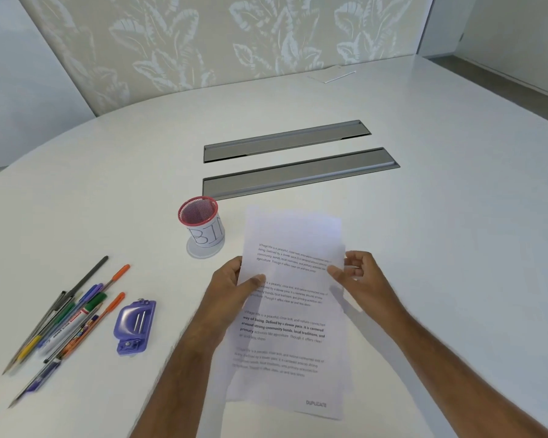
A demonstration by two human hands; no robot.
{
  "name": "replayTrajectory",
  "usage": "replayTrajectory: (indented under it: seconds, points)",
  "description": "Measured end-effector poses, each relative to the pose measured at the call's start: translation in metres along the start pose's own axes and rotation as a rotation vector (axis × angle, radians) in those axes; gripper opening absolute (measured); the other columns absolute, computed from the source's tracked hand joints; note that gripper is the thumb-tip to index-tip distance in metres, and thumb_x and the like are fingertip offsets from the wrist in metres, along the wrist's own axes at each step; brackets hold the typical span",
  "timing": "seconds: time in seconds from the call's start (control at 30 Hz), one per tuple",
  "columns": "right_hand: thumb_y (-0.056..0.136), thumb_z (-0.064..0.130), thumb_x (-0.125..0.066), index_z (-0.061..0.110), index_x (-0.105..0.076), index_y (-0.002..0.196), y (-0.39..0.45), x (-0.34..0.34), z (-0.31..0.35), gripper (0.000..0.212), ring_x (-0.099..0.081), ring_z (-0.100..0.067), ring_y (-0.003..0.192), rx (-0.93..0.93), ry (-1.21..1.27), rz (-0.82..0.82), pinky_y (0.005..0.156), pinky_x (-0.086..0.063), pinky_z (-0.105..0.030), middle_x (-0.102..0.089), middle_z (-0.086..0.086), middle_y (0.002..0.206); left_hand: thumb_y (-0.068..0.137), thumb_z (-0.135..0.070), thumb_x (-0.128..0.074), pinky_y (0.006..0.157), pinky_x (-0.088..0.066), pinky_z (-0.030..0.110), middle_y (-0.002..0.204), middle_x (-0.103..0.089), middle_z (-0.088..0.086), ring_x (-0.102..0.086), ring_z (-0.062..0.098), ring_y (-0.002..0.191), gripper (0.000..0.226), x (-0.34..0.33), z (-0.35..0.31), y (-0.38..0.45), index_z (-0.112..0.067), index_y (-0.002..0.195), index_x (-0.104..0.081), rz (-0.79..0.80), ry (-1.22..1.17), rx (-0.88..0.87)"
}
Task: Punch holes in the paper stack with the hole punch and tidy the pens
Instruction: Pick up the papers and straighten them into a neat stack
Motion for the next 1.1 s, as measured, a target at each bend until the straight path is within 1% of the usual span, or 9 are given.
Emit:
replayTrajectory:
  seconds: [0.1, 0.2, 0.3, 0.4, 0.63, 0.77, 0.9, 1.0, 1.1]
  points:
    - [0.066, 0.058, -0.094, 0.015, -0.062, 0.133, 0.000, -0.008, 0.018, 0.085, -0.075, -0.023, 0.116, -0.045, 0.384, 0.150, 0.089, -0.062, -0.031, -0.075, -0.008, 0.131, 0.095, -0.013, -0.073, 0.089, -0.061, 0.043, 0.120, -0.079, -0.002, -0.077, 0.023, 0.107, 0.027, 0.005, -0.018, -0.003, -0.025, 0.120, -0.071, 0.029, -0.054, -0.081]
    - [0.079, 0.042, -0.092, 0.018, -0.071, 0.132, -0.001, -0.015, 0.047, 0.062, -0.072, -0.029, 0.122, 0.063, 0.546, 0.309, 0.095, -0.061, -0.037, -0.074, -0.010, 0.136, 0.095, -0.014, -0.072, 0.085, -0.064, 0.041, 0.122, -0.078, -0.001, -0.077, 0.026, 0.108, 0.028, 0.011, -0.039, -0.005, -0.028, 0.120, -0.072, -0.001, -0.096, -0.181]
    - [0.084, 0.033, -0.088, 0.023, -0.076, 0.124, -0.002, -0.015, 0.083, 0.043, -0.076, -0.031, 0.114, 0.177, 0.443, 0.256, 0.093, -0.063, -0.042, -0.078, -0.008, 0.127, 0.098, -0.012, -0.069, 0.079, -0.064, 0.034, 0.120, -0.079, 0.001, -0.078, 0.026, 0.105, 0.031, 0.015, -0.064, -0.009, -0.027, 0.124, -0.071, -0.047, -0.139, -0.290]
    - [0.087, 0.030, -0.084, 0.024, -0.076, 0.118, -0.006, -0.010, 0.124, 0.032, -0.079, -0.027, 0.107, 0.326, 0.366, 0.170, 0.085, -0.064, -0.036, -0.081, -0.002, 0.120, 0.098, -0.010, -0.069, 0.079, -0.063, 0.033, 0.119, -0.079, 0.002, -0.077, 0.027, 0.104, 0.029, 0.017, -0.093, -0.013, -0.020, 0.125, -0.071, -0.102, -0.173, -0.412]
    - [0.092, 0.035, -0.081, 0.024, -0.072, 0.123, -0.012, 0.005, 0.177, 0.034, -0.078, -0.021, 0.108, 0.586, 0.306, 0.094, 0.085, -0.064, -0.034, -0.080, 0.003, 0.122, 0.098, -0.017, -0.071, 0.085, -0.063, 0.037, 0.124, -0.076, 0.006, -0.074, 0.030, 0.109, 0.028, 0.021, -0.138, -0.021, -0.017, 0.126, -0.068, -0.100, -0.184, -0.625]
    - [0.089, 0.029, -0.085, 0.029, -0.072, 0.120, -0.009, -0.001, 0.139, 0.034, -0.078, -0.018, 0.107, 0.466, 0.273, 0.129, 0.086, -0.063, -0.032, -0.080, 0.003, 0.120, 0.096, -0.012, -0.074, 0.088, -0.060, 0.030, 0.121, -0.077, -0.009, -0.074, 0.016, 0.112, 0.033, 0.010, -0.103, -0.014, -0.022, 0.126, -0.067, -0.088, -0.119, -0.503]
    - [0.094, 0.020, -0.080, 0.027, -0.073, 0.114, -0.006, -0.007, 0.104, 0.021, -0.080, -0.011, 0.097, 0.360, 0.139, 0.122, 0.079, -0.061, -0.026, -0.082, 0.011, 0.110, 0.098, -0.011, -0.071, 0.085, -0.064, 0.034, 0.114, -0.081, -0.007, -0.077, 0.015, 0.103, 0.025, 0.001, -0.065, -0.007, -0.024, 0.119, -0.073, -0.103, -0.055, -0.347]
    - [0.093, 0.026, -0.079, 0.036, -0.075, 0.107, -0.009, -0.008, 0.116, 0.017, -0.080, -0.010, 0.093, 0.380, 0.146, 0.120, 0.075, -0.061, -0.023, -0.082, 0.013, 0.107, 0.098, -0.013, -0.070, 0.074, -0.059, 0.018, 0.111, -0.081, -0.012, -0.078, 0.009, 0.097, 0.025, 0.003, -0.072, -0.009, -0.032, 0.114, -0.075, -0.134, -0.066, -0.375]
    - [0.090, 0.034, -0.078, 0.044, -0.074, 0.107, -0.011, -0.006, 0.132, 0.020, -0.080, -0.013, 0.094, 0.437, 0.187, 0.113, 0.077, -0.064, -0.025, -0.082, 0.012, 0.110, 0.099, -0.013, -0.068, 0.075, -0.057, 0.013, 0.114, -0.077, -0.020, -0.076, 0.005, 0.099, 0.027, 0.004, -0.087, -0.013, -0.027, 0.121, -0.072, -0.143, -0.090, -0.468]
Point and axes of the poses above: each hand's wrist, its own y-axis towards the middle knuckle, its own x-axis out of the back of the hand, z = x × y, the point moved 4 cm from there along y, towards the middle knuckle
